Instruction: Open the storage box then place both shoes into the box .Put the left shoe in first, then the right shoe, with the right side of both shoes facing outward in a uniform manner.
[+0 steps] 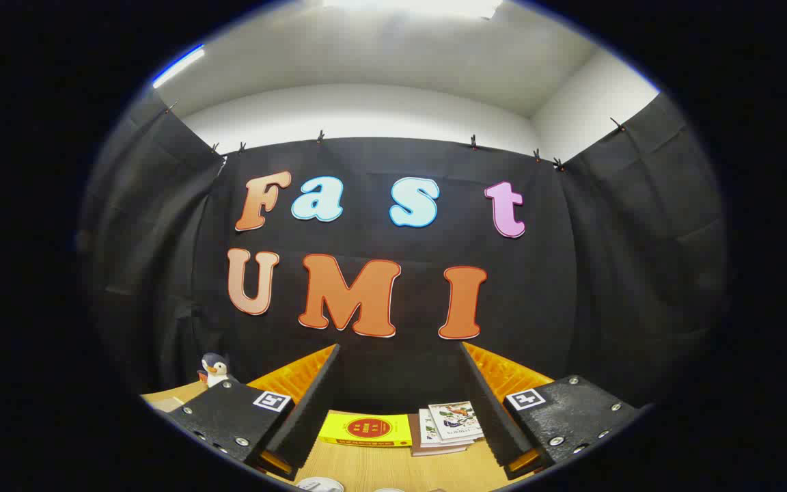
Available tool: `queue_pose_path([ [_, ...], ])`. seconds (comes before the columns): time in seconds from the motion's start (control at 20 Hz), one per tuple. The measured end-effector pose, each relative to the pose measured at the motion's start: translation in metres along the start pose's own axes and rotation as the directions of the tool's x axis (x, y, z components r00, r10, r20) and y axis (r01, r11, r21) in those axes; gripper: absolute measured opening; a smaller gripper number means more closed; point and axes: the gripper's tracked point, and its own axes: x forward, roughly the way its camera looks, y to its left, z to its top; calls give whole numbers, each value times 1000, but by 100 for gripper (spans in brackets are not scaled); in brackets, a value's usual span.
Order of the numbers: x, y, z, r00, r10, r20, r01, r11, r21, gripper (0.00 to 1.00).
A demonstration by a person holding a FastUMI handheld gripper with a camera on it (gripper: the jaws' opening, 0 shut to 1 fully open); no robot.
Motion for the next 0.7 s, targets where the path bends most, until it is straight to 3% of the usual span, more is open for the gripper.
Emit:
queue_pose_path([
  [0.7,-10,-6,6,1000,1,3,-1,1000,18,98],
])
